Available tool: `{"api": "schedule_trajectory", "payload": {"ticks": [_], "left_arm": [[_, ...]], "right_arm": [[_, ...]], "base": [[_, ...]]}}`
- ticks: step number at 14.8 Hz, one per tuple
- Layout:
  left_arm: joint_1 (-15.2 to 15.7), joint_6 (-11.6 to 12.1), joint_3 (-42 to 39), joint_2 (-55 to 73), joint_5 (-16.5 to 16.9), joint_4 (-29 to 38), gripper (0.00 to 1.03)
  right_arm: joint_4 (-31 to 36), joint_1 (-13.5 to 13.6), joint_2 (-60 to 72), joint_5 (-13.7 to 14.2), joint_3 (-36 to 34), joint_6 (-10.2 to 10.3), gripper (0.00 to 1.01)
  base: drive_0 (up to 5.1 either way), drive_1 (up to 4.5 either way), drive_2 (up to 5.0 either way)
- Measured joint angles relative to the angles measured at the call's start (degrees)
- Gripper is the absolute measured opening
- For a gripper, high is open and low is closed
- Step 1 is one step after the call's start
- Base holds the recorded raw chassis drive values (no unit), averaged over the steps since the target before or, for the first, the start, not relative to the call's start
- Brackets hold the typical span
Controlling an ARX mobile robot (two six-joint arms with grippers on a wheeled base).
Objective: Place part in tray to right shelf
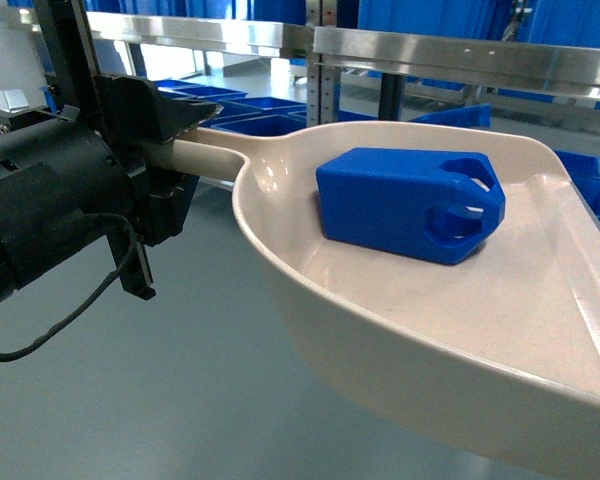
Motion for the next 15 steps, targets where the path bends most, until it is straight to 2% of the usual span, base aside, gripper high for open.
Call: {"api": "schedule_trajectory", "payload": {"ticks": [15], "left_arm": [[0.0, 0.0, 0.0, 0.0, -0.1, 0.0, 0.12]], "right_arm": [[0.0, 0.0, 0.0, 0.0, 0.0, 0.0, 0.98]], "base": [[-1.6, -1.63, -1.6]]}}
